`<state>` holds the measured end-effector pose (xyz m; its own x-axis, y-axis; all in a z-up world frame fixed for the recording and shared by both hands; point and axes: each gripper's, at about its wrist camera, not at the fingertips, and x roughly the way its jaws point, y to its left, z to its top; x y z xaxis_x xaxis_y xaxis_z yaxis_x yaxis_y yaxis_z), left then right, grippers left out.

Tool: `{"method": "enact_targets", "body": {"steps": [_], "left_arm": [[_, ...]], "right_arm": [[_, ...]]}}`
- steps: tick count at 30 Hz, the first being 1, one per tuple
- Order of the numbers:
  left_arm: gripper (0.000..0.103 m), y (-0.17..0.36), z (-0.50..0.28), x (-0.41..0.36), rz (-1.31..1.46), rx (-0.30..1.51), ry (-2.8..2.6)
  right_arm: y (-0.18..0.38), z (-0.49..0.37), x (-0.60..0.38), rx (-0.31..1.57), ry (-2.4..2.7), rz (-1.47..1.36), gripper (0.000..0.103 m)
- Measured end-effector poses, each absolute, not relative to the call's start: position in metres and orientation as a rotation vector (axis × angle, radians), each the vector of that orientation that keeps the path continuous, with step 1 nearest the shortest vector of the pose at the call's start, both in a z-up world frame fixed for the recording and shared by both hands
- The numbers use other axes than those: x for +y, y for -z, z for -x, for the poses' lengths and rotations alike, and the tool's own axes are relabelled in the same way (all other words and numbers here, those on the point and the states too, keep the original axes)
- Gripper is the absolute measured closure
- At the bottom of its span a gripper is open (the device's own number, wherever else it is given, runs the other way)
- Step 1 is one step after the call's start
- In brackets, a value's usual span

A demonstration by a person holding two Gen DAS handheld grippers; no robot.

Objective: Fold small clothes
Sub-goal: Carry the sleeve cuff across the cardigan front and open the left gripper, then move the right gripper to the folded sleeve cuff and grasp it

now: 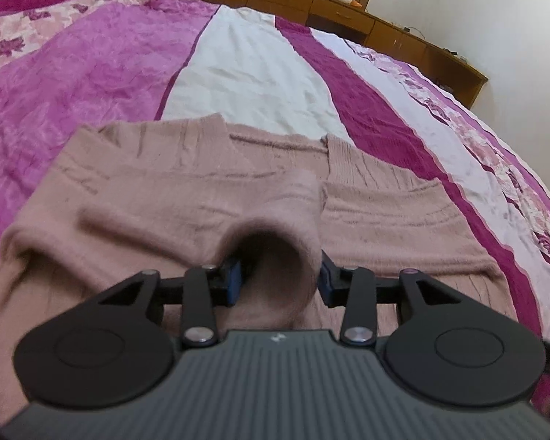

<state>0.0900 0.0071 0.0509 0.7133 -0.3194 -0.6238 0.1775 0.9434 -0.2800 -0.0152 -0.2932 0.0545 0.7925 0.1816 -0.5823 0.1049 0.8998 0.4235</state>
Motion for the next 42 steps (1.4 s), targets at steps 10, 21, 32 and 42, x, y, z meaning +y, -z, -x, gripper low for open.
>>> {"method": "enact_targets", "body": {"steps": [10,21,32,42], "left_arm": [[0.06,-0.061,-0.058,0.034,0.161,0.725,0.239],[0.06,-0.055,-0.048,0.077,0.193,0.761,0.127],[0.06,-0.05,-0.049,0.092,0.246,0.759,0.111],[0.06,-0.045,-0.06,0.103,0.282,0.752,0.093]], "right_arm": [[-0.078,-0.016,-0.255,0.699,-0.167,-0.452,0.033],[-0.098,-0.072,-0.201,0.767,-0.264,-0.475,0.032],[-0.071,-0.14,-0.163,0.878,-0.248,-0.395,0.037],[-0.131,-0.149,-0.149,0.591,-0.32,-0.111,0.093]]}}
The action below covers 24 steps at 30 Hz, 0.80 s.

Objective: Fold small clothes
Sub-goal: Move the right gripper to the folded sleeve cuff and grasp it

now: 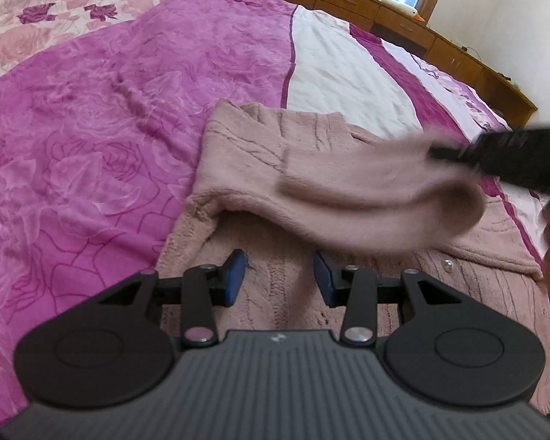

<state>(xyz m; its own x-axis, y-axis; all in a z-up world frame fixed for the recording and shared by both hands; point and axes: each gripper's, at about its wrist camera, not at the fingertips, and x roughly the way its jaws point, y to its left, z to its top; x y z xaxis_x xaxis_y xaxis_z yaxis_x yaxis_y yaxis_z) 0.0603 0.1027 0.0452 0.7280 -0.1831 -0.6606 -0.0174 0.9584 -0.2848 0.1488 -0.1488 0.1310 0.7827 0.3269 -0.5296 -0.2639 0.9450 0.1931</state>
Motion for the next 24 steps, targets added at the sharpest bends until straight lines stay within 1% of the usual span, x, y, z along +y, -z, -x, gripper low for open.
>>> {"method": "enact_targets", "body": {"steps": [2,3,10,11,13,15,16,17,18,21,24], "left_arm": [[0.06,-0.043,-0.06,0.102,0.273,0.752,0.093],[0.06,-0.042,-0.06,0.102,0.27,0.752,0.093],[0.06,-0.039,-0.062,0.102,0.276,0.753,0.087],[0.06,-0.039,-0.061,0.102,0.277,0.753,0.088],[0.06,-0.039,-0.062,0.102,0.276,0.754,0.087],[0.06,-0.039,-0.062,0.102,0.273,0.754,0.087],[0.06,-0.039,-0.062,0.102,0.272,0.755,0.086],[0.06,-0.039,-0.062,0.102,0.271,0.755,0.085],[0.06,-0.039,-0.062,0.101,0.27,0.755,0.083],[0.06,-0.039,-0.062,0.1,0.261,0.755,0.081],[0.06,-0.04,-0.062,0.099,0.252,0.755,0.08]], "right_arm": [[-0.136,-0.148,-0.152,0.551,-0.305,-0.074,0.093],[-0.133,-0.15,-0.156,0.561,-0.299,-0.074,0.093],[-0.063,-0.173,-0.188,0.795,-0.191,-0.154,0.091],[-0.057,-0.173,-0.193,0.804,-0.19,-0.175,0.089],[-0.057,-0.169,-0.199,0.796,-0.184,-0.209,0.081],[-0.069,-0.164,-0.197,0.769,-0.157,-0.167,0.066],[-0.074,-0.159,-0.195,0.746,-0.15,-0.141,0.064],[-0.082,-0.153,-0.192,0.709,-0.155,-0.113,0.059],[-0.088,-0.147,-0.189,0.682,-0.169,-0.095,0.056],[-0.101,-0.134,-0.173,0.648,-0.231,-0.052,0.055],[-0.102,-0.127,-0.152,0.652,-0.299,-0.02,0.055]]}}
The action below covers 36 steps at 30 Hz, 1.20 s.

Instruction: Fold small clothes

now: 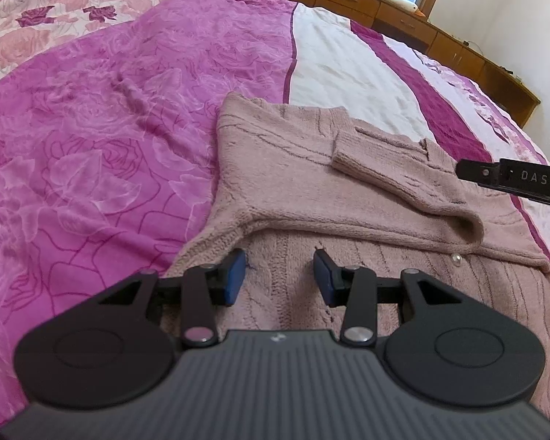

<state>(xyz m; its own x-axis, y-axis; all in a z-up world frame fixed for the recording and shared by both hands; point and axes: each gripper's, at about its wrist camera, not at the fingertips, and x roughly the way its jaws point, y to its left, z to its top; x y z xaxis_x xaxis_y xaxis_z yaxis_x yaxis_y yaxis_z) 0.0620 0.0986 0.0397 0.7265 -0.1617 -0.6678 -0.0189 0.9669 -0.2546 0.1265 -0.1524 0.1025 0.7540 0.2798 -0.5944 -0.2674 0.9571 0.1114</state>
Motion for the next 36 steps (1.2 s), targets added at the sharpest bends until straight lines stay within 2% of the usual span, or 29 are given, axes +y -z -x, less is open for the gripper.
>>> {"method": "enact_targets", "body": {"steps": [14,16,18,31,36], "left_arm": [[0.06,-0.04,-0.062,0.098,0.242,0.755,0.081],[0.06,-0.04,-0.062,0.098,0.242,0.755,0.081],[0.06,-0.04,-0.062,0.098,0.243,0.755,0.081],[0.06,-0.038,-0.062,0.097,0.233,0.754,0.075],[0.06,-0.037,-0.062,0.096,0.226,0.754,0.072]], "right_arm": [[-0.059,-0.145,-0.071,0.685,-0.363,0.099,0.056],[-0.056,-0.148,-0.071,0.676,-0.344,0.107,0.071],[-0.057,-0.15,-0.074,0.672,-0.324,0.105,0.092],[-0.126,-0.125,-0.179,0.471,-0.169,-0.114,0.095],[-0.133,-0.113,-0.23,0.447,-0.075,-0.162,0.095]]}}
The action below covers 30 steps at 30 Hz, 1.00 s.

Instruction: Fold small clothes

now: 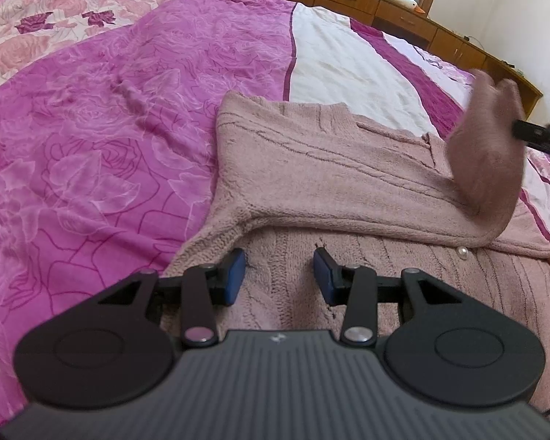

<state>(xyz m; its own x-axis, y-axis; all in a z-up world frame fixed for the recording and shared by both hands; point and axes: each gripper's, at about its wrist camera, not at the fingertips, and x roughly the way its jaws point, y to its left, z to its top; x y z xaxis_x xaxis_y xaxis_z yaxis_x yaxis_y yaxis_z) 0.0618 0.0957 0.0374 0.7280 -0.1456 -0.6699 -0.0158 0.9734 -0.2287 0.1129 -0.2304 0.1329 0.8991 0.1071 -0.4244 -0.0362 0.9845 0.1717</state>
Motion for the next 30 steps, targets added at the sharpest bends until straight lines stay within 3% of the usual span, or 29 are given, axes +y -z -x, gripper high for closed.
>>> {"method": "enact_targets", "body": {"steps": [9,22,30], "left_arm": [[0.06,-0.037,-0.062,0.095,0.215,0.756,0.067],[0.06,-0.038,-0.063,0.093,0.202,0.757,0.066],[0.06,-0.038,-0.063,0.092,0.19,0.756,0.064]], "right_arm": [[-0.095,-0.103,-0.298,0.532,0.061,-0.255,0.095],[-0.052,-0.078,-0.318,0.629,0.11,-0.398,0.093],[-0.065,-0.065,-0.322,0.58,0.121,-0.4,0.079]]}}
